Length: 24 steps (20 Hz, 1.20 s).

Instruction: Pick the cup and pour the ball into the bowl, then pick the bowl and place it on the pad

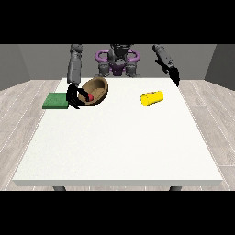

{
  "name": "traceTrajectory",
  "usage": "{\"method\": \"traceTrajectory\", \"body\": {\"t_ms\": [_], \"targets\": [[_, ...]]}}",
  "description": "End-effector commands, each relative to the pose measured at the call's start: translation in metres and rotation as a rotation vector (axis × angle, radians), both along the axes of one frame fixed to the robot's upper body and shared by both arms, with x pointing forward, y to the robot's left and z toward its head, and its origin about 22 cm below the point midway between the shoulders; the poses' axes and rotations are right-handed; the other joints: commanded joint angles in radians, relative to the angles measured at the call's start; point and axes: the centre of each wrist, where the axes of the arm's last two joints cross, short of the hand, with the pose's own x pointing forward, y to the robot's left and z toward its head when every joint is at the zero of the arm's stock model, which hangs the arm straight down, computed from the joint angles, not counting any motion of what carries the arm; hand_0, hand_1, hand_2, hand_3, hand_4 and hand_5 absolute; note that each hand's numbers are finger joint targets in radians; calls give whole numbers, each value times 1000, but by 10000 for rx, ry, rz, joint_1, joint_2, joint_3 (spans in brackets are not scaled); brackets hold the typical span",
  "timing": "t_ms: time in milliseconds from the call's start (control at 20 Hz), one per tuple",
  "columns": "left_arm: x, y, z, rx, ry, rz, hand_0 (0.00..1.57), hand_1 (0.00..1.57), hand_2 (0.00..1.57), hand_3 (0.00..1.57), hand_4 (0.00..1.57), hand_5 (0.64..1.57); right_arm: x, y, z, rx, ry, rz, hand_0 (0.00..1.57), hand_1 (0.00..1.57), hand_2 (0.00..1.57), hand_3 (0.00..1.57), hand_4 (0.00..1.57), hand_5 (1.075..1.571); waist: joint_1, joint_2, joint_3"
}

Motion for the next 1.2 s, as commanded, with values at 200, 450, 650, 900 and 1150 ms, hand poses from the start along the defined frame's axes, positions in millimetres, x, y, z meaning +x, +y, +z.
{"method": "traceTrajectory", "body": {"t_ms": [200,450,650,900,1150], "targets": [[4,-15,2,166,418,-747,0,0,0,0,0,707,-14,-29,1,-487,3629,-2646,1571,1571,1571,1571,1181,1571,931,-68,730],[-6,0,-37,-139,1433,166,0,0,0,0,0,707,13,-17,29,-848,4882,-2503,1571,1571,1571,1571,1183,1570,245,-1083,736],[-17,23,-65,-531,2463,1263,0,0,0,0,0,726,26,-47,85,-2972,6428,-1639,1571,1571,1571,1571,1308,1554,-822,-2231,729],[-49,45,-102,-567,3753,2260,0,0,0,0,0,732,38,-51,138,-5640,7411,-484,1571,1571,1571,1571,1571,1561,-1904,-3564,767],[-48,80,-91,-676,2691,2822,0,0,0,0,0,717,60,-57,206,-5569,6198,-22,1571,1571,1571,1565,1571,1523,-2489,-2503,805]]}}
